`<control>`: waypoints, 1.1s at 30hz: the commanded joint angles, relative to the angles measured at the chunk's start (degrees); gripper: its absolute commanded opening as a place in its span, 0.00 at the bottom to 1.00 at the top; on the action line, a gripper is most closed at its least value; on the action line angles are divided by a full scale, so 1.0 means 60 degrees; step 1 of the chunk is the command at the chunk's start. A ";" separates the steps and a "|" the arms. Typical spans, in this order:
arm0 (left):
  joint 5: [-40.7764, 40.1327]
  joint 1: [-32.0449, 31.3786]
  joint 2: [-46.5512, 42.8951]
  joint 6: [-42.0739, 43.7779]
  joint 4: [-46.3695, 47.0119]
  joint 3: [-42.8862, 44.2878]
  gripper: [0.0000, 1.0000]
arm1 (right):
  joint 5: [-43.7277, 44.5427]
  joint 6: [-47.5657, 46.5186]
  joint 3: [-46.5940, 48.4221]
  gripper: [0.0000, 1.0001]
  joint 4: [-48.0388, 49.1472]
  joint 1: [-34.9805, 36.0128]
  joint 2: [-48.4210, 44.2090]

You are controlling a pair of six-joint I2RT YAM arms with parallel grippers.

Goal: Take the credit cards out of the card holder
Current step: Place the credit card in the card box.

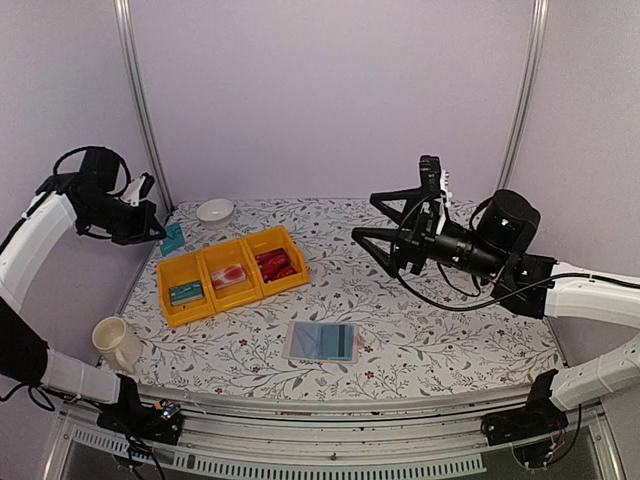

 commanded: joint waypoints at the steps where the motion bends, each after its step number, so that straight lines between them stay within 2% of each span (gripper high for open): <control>1: -0.0215 0.0303 0.0823 0.0236 -0.1159 -0.0102 0.00 | -0.0655 -0.0781 0.0023 0.99 -0.0128 -0.0194 -0.0200; 2: -0.0606 0.0423 0.0962 0.0098 -0.1272 -0.0104 0.00 | -0.0765 -0.0872 0.0022 0.99 -0.0145 -0.0238 -0.0206; 6: 0.0475 0.1006 0.1443 0.0272 -0.1235 -0.0226 0.00 | -0.1263 -0.0923 -0.0031 0.99 -0.0154 -0.0435 -0.0296; 8: 0.0327 0.1091 0.1845 0.0270 -0.1292 -0.0283 0.00 | -0.1434 -0.0923 -0.0064 0.99 -0.0222 -0.0512 -0.0364; 12: 0.1218 0.1165 0.2721 0.0244 -0.1071 -0.0426 0.00 | -0.1556 -0.1470 -0.0172 0.99 -0.0336 -0.0625 -0.0527; 17: 0.1577 0.1159 0.3545 0.0238 -0.0828 -0.0312 0.00 | -0.1500 -0.1795 -0.0403 0.99 -0.0361 -0.0751 -0.0745; 20: 0.1149 0.1276 0.3844 0.0240 -0.0943 0.0137 0.00 | -0.1435 -0.1831 -0.0467 0.99 -0.0381 -0.0807 -0.0770; 27: 0.1845 0.1371 0.4946 0.0490 -0.0848 0.0684 0.00 | -0.1451 -0.1932 -0.0403 0.99 -0.0427 -0.0831 -0.0619; 33: 0.1793 0.1460 0.5237 0.0631 -0.0808 0.0739 0.00 | -0.1310 -0.1962 -0.0366 0.99 -0.0493 -0.0845 -0.0598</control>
